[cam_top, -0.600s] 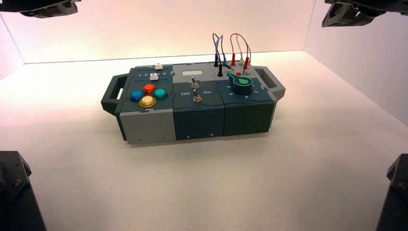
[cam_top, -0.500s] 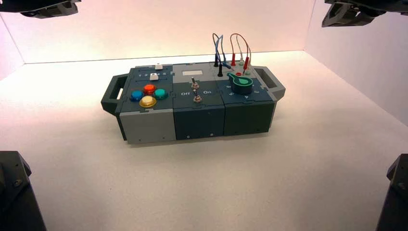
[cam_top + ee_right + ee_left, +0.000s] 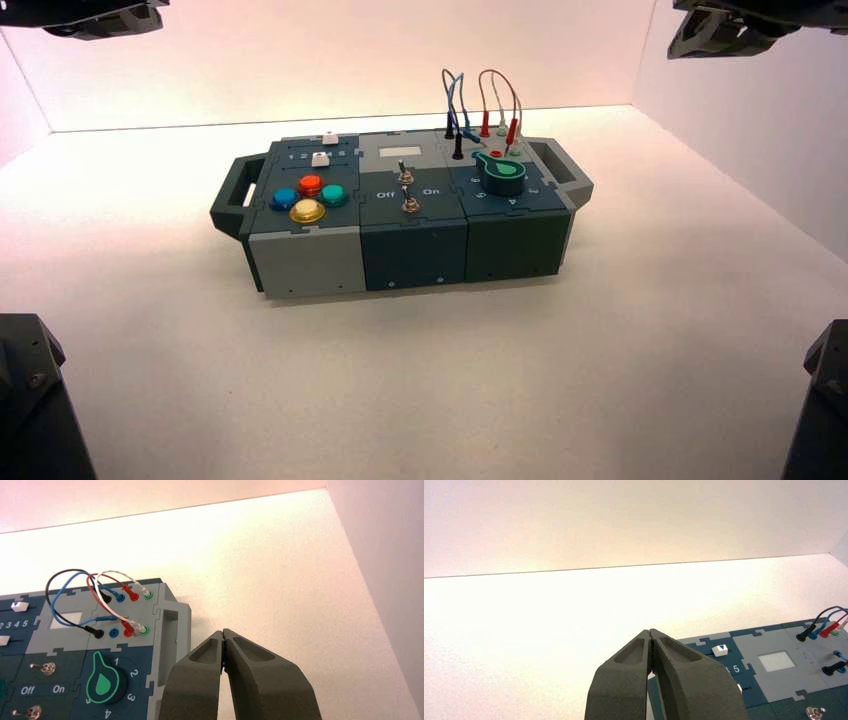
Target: Pull the white wire.
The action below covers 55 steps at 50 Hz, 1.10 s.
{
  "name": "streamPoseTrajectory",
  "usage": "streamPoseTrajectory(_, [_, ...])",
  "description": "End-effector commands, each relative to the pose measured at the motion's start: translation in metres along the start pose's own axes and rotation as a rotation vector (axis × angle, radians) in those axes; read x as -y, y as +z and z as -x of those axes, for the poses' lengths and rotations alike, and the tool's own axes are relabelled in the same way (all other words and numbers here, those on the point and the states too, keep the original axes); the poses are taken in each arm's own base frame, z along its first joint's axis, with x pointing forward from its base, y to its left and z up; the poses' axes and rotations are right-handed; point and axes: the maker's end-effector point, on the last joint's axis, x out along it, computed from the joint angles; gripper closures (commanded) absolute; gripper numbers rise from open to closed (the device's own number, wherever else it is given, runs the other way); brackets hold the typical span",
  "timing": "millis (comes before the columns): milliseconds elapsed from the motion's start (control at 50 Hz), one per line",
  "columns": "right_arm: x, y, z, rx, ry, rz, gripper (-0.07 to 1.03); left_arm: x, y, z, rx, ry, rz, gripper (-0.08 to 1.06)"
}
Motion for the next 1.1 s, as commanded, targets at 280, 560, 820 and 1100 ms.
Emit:
streamPoseTrajectory(280, [-0.022, 0.005, -0.015, -0.017, 0.052, 0.038, 0.98, 0.0, 0.014, -0.004, 0.029, 0.004, 0.003, 1.01])
streamPoseTrajectory(560, [-0.036, -0.005, -0.036, -0.093, 0.073, 0.069, 0.98, 0.0, 0.012, -0.005, 0.022, 0.004, 0.002, 1.01])
streamPoseTrajectory(820, [-0.055, -0.006, -0.047, -0.121, 0.111, 0.108, 0.98, 0.0, 0.012, -0.005, 0.022, 0.004, 0.002, 1.01])
streamPoseTrajectory(1100, [-0.075, -0.015, -0.059, -0.175, 0.148, 0.152, 0.98, 0.0, 0.013, -0.005, 0.025, 0.004, 0.001, 1.01])
